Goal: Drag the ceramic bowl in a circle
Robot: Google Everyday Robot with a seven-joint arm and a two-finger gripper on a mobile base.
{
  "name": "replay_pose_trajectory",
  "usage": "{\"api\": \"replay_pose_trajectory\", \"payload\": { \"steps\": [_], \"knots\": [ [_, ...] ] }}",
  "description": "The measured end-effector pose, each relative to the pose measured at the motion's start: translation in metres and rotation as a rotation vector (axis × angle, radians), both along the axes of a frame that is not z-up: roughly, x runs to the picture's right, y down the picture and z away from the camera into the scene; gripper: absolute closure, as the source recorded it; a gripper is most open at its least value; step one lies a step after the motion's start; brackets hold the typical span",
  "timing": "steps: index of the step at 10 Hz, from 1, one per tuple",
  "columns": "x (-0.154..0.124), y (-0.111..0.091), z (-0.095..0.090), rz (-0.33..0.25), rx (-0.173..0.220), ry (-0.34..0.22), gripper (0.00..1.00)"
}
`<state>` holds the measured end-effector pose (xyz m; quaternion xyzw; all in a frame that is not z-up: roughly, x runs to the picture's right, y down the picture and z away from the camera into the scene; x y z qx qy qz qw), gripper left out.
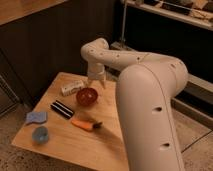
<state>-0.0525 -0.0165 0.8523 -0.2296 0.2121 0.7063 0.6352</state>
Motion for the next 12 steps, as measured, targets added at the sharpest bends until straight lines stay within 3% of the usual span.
{"api": "replay_pose_trajectory", "payload": {
  "steps": [4, 9, 12],
  "knots": [
    [0.004, 0.019, 0.028, 0.002, -0.020, -0.039, 0.35],
    [-0.005, 0.036, 0.042, 0.004, -0.035, -0.069, 0.35],
    [-0.004, 0.048, 0.046, -0.014, -0.052, -0.053, 0.61]
  ]
}}
